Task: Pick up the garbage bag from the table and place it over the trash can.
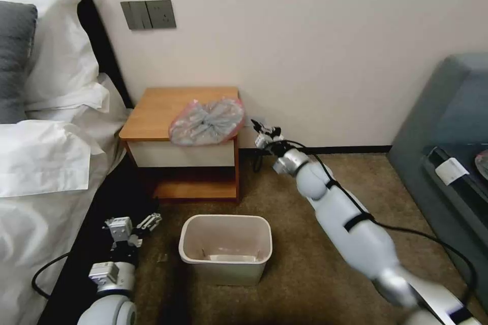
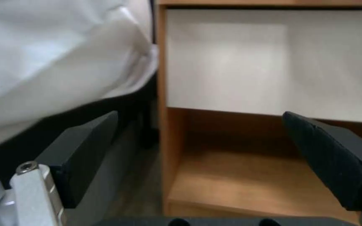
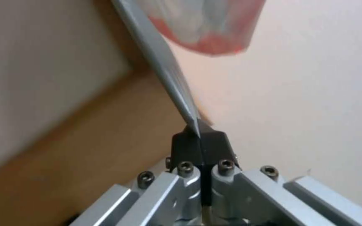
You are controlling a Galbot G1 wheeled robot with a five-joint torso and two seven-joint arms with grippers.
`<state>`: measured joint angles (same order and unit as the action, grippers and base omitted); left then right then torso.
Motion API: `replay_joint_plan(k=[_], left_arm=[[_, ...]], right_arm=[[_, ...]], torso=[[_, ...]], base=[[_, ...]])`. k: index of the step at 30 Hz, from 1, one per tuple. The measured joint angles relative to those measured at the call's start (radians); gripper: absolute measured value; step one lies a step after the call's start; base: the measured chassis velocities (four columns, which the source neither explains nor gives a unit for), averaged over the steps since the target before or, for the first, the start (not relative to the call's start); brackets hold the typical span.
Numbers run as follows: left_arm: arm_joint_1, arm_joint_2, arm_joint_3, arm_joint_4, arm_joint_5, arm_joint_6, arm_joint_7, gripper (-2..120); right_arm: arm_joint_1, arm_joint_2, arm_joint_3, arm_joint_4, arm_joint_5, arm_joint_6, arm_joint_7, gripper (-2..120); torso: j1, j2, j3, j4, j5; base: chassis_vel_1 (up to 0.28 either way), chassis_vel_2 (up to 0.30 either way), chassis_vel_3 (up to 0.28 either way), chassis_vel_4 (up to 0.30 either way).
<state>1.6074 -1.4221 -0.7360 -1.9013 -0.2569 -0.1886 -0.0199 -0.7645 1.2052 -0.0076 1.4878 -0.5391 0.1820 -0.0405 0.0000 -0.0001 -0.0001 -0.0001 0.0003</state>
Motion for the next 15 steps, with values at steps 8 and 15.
replay_joint_plan(k=[8,15], left_arm=[[-0.005,-0.022,-0.028,-0.009,-0.015,-0.003,-0.012,98],[0.004,-0.034,-0.025,-0.010,-0.010,-0.013,-0.013,98]], right_arm=[[-0.221,-0.066,0.009,0.229,0.053,-0.060,-0.026,0],[-0.374,-0.123,-0.013,0.323,0.028,-0.082,-0.022,0]], torso=[[0.000,0.000,0.000,0.0001,-0.0002],[0.000,0.000,0.000,0.0000,-0.0003]], base=[[0.000,0.000,0.000,0.000],[0.000,0.000,0.000,0.000]])
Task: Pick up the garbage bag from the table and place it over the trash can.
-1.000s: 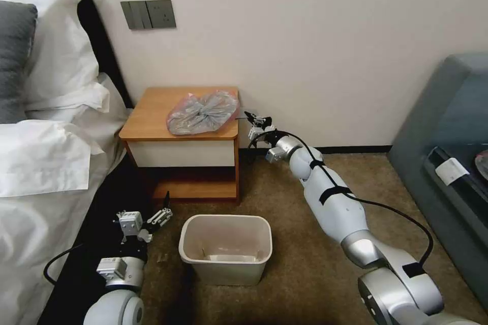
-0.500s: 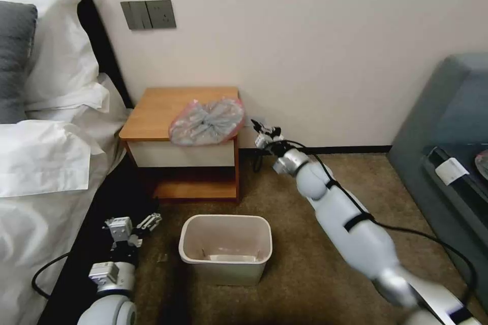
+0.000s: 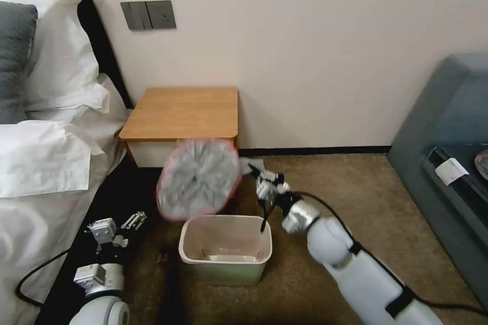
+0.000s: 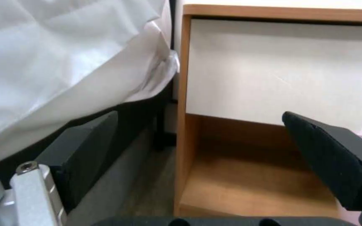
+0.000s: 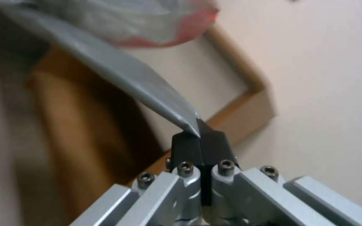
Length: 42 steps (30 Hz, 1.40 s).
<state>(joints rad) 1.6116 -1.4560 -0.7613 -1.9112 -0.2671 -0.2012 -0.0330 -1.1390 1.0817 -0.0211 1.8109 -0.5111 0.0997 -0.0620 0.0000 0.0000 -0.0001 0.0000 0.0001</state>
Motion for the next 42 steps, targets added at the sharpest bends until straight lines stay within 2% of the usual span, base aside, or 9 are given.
replay_joint_plan(k=[9,21,31,32,35,37,40,41,42], left_arm=[[0.001,-0.021,0.019,0.015,0.031,-0.012,0.000,98],[-0.025,-0.023,0.038,0.044,0.048,-0.012,0.000,98],[-0.069,-0.010,0.075,0.083,0.069,-0.010,-0.004,98],[-0.082,-0.002,0.075,0.082,0.069,-0.006,-0.005,98],[-0.091,0.002,0.075,0.078,0.069,-0.004,-0.005,98],[-0.103,0.011,0.074,0.070,0.069,0.001,-0.005,98],[-0.103,0.013,0.073,0.069,0.069,0.001,-0.005,98],[-0.104,0.014,0.073,0.068,0.069,0.002,-0.005,98],[-0.104,0.014,0.073,0.068,0.069,0.002,-0.005,98]], right_arm=[[-0.127,-0.066,-0.051,0.080,-0.065,-0.010,-0.019,0],[-0.147,-0.098,-0.056,0.101,-0.070,-0.026,-0.030,0],[-0.147,-0.115,-0.100,0.109,0.122,-0.152,-0.015,0],[-0.143,-0.121,-0.118,0.121,0.191,-0.186,-0.003,3],[-0.137,-0.127,-0.129,0.132,0.243,-0.209,0.001,8],[-0.123,-0.149,-0.138,0.165,0.335,-0.256,0.004,20],[-0.120,-0.158,-0.138,0.173,0.357,-0.269,0.004,24],[-0.117,-0.169,-0.138,0.182,0.380,-0.281,0.004,32],[-0.117,-0.169,-0.138,0.182,0.380,-0.281,0.004,32]], torso=[[0.000,0.000,0.000,0.0000,0.0000],[0.000,0.000,0.000,0.0001,0.0000],[0.000,0.000,0.000,0.0001,0.0000],[0.000,0.000,0.000,0.0001,0.0000],[0.000,0.000,0.000,0.0000,-0.0001],[0.000,0.000,0.000,0.0000,0.0001],[0.000,0.000,0.000,0.0001,-0.0001],[0.000,0.000,0.000,0.0001,-0.0001],[0.000,0.000,0.000,0.0001,-0.0001]], base=[[0.000,0.000,0.000,0.000],[0.000,0.000,0.000,0.000],[0.000,0.000,0.000,0.000],[0.000,0.000,0.000,0.000],[0.000,0.000,0.000,0.000],[0.000,0.000,0.000,0.000],[0.000,0.000,0.000,0.000],[0.000,0.000,0.000,0.000],[0.000,0.000,0.000,0.000]])
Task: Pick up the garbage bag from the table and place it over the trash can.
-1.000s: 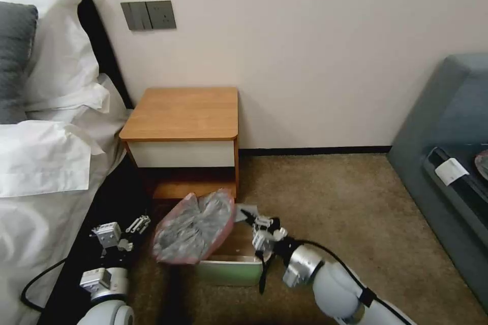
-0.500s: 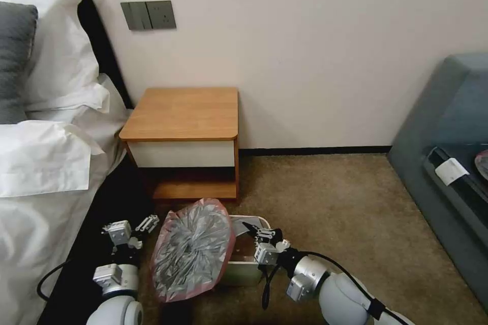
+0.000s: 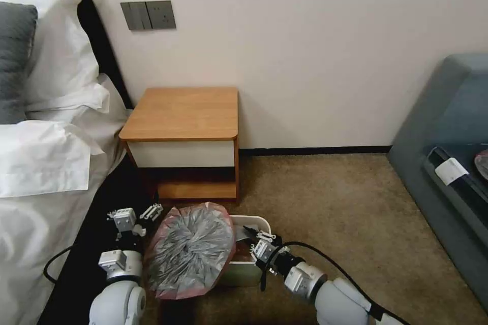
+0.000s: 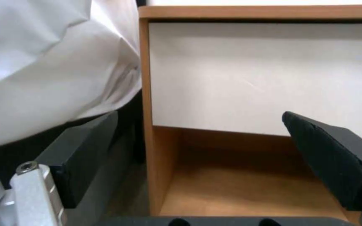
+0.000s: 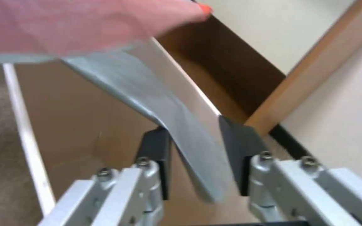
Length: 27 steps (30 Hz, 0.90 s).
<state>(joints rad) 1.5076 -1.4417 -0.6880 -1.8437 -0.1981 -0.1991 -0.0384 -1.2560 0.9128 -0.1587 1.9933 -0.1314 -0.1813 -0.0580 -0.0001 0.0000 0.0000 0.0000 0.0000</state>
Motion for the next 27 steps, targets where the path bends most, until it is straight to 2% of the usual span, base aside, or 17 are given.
replay_joint_plan(k=[1,2,3,6,7,9,10,13,15,16,17,18,19,21,22,24,27], left_arm=[[-0.001,0.002,0.000,-0.001,0.000,0.001,0.000,98],[-0.005,0.004,0.000,-0.001,-0.001,0.002,0.000,98],[-0.005,0.004,0.000,-0.001,-0.001,0.002,0.000,98],[-0.003,0.006,0.008,-0.023,-0.003,0.017,-0.003,98],[-0.003,0.006,0.008,-0.023,-0.003,0.017,-0.003,98],[0.007,0.014,0.010,-0.049,-0.008,0.038,-0.012,98],[0.007,0.014,0.010,-0.049,-0.008,0.038,-0.012,98],[0.030,0.022,0.012,-0.095,-0.025,0.070,-0.015,98],[0.115,0.049,0.023,-0.236,-0.094,0.151,0.004,98],[0.115,0.049,0.023,-0.236,-0.094,0.151,0.004,98],[0.133,0.055,0.028,-0.270,-0.112,0.171,0.006,98],[0.194,0.078,0.055,-0.387,-0.183,0.260,0.003,98],[0.194,0.078,0.055,-0.387,-0.183,0.260,0.003,98],[0.258,0.097,0.088,-0.502,-0.230,0.375,-0.033,98],[0.258,0.097,0.088,-0.502,-0.230,0.375,-0.033,98],[0.310,0.108,0.122,-0.571,-0.253,0.485,-0.093,97],[0.333,0.109,0.137,-0.578,-0.264,0.506,-0.106,95]], right_arm=[[0.006,-0.025,0.002,0.017,0.039,-0.021,-0.001,38],[0.013,-0.094,0.018,0.040,0.118,-0.047,-0.006,48],[0.013,-0.094,0.018,0.040,0.118,-0.047,-0.006,48],[-0.036,-0.253,0.110,0.119,0.242,-0.053,-0.019,72],[-0.036,-0.253,0.110,0.119,0.242,-0.053,-0.019,72],[-0.070,-0.281,0.172,0.145,0.251,-0.039,-0.029,80],[-0.070,-0.281,0.172,0.145,0.251,-0.039,-0.029,80],[-0.094,-0.272,0.229,0.152,0.253,-0.022,-0.032,90],[-0.126,-0.210,0.320,0.141,0.251,0.011,-0.032,99],[-0.126,-0.210,0.320,0.141,0.251,0.011,-0.032,99],[-0.132,-0.198,0.335,0.137,0.249,0.018,-0.032,100],[-0.151,-0.156,0.378,0.122,0.243,0.044,-0.032,100],[-0.151,-0.156,0.378,0.122,0.243,0.044,-0.032,100],[-0.175,-0.117,0.417,0.107,0.240,0.072,-0.039,100],[-0.175,-0.117,0.417,0.107,0.240,0.072,-0.039,100],[-0.189,-0.082,0.441,0.089,0.240,0.106,-0.050,100],[-0.191,-0.059,0.450,0.067,0.242,0.136,-0.058,100]], torso=[[0.000,0.000,0.000,0.0000,0.0002],[0.000,0.000,0.000,0.0000,0.0001],[0.000,0.000,0.000,0.0000,0.0001],[0.000,0.000,0.000,-0.0001,0.0001],[0.000,0.000,0.000,-0.0001,0.0001],[0.000,0.000,0.000,-0.0002,-0.0001],[0.000,0.000,0.000,-0.0002,-0.0001],[0.000,0.000,0.000,-0.0001,-0.0001],[0.000,0.000,0.000,0.0001,-0.0002],[0.000,0.000,0.000,0.0001,-0.0002],[0.000,0.000,0.000,0.0000,-0.0001],[0.000,0.000,0.000,0.0000,0.0006],[0.000,0.000,0.000,0.0000,0.0006],[0.000,0.000,0.000,-0.0001,0.0004],[0.000,0.000,0.000,-0.0001,0.0004],[0.000,0.000,0.000,0.0000,0.0001],[0.000,0.000,0.000,0.0000,0.0000]], base=[[0.000,0.000,0.000,0.000],[0.000,0.000,0.000,0.000],[0.000,0.000,0.000,0.000],[0.000,0.000,0.000,0.000],[0.000,0.000,0.000,0.000],[0.000,0.000,0.000,0.000],[0.000,0.000,0.000,0.000],[0.000,0.000,0.000,0.000],[0.000,0.000,0.000,0.000],[0.000,0.000,0.000,0.000],[0.000,0.000,0.000,0.000],[0.000,0.000,0.000,0.000],[0.000,0.000,0.000,0.000],[0.000,0.000,0.000,0.000],[0.000,0.000,0.000,0.000],[0.000,0.000,0.000,0.000],[0.000,0.000,0.000,0.000]])
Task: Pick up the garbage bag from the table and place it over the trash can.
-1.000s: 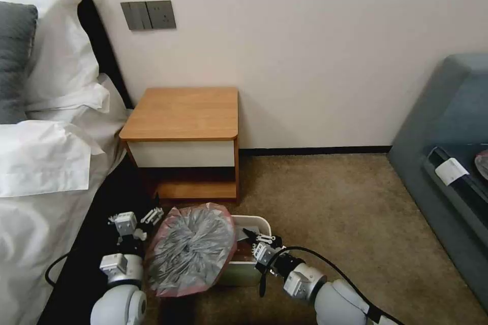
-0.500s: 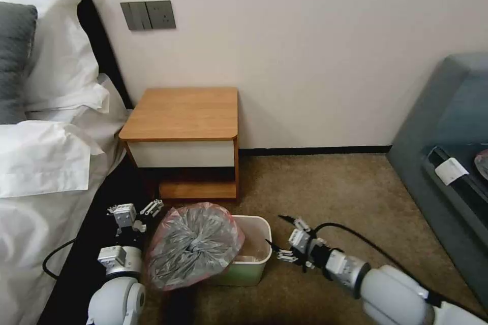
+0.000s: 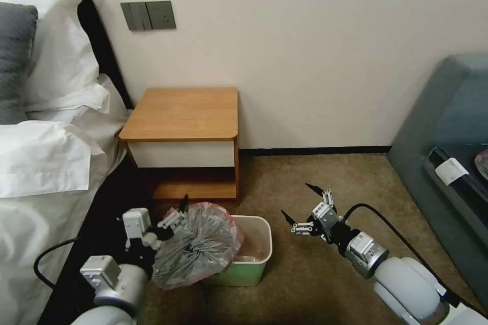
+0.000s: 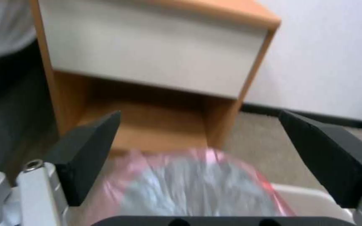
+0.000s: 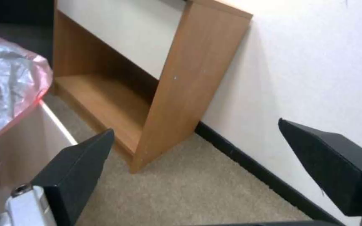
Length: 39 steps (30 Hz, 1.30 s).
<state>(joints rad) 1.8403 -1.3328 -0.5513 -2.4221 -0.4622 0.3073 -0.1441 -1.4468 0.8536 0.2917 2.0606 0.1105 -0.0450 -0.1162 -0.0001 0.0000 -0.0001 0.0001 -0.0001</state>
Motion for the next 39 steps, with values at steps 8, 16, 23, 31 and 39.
replay_joint_plan(k=[8,16,23,31,39], left_arm=[[-0.026,-0.019,0.057,0.046,0.018,0.112,-0.106,89],[-0.100,-0.046,0.048,0.129,-0.049,0.283,-0.174,91],[-0.123,-0.057,0.053,0.139,-0.115,0.324,-0.175,96],[-0.141,-0.071,0.039,0.131,-0.167,0.329,-0.177,95],[-0.168,-0.071,-0.010,0.163,-0.168,0.345,-0.179,94]], right_arm=[[0.018,0.048,-0.003,-0.056,0.006,0.040,-0.006,100],[0.021,0.064,-0.004,-0.089,0.019,0.065,0.000,100],[0.025,0.072,-0.013,-0.095,0.016,0.067,0.003,100],[0.028,0.076,-0.022,-0.091,0.003,0.070,0.006,100],[0.026,0.082,-0.031,-0.091,-0.004,0.079,0.006,100]], torso=[[0.000,0.000,0.000,-0.0001,0.0001],[0.000,0.000,0.000,-0.0001,0.0000],[0.000,0.000,0.000,-0.0001,0.0001],[0.000,0.000,0.000,-0.0001,0.0001],[0.000,0.000,0.000,0.0000,0.0000]], base=[[0.000,0.000,0.000,0.000],[0.000,0.000,0.000,0.000],[0.000,0.000,0.000,0.000],[0.000,0.000,0.000,0.000],[0.000,0.000,0.000,0.000]])
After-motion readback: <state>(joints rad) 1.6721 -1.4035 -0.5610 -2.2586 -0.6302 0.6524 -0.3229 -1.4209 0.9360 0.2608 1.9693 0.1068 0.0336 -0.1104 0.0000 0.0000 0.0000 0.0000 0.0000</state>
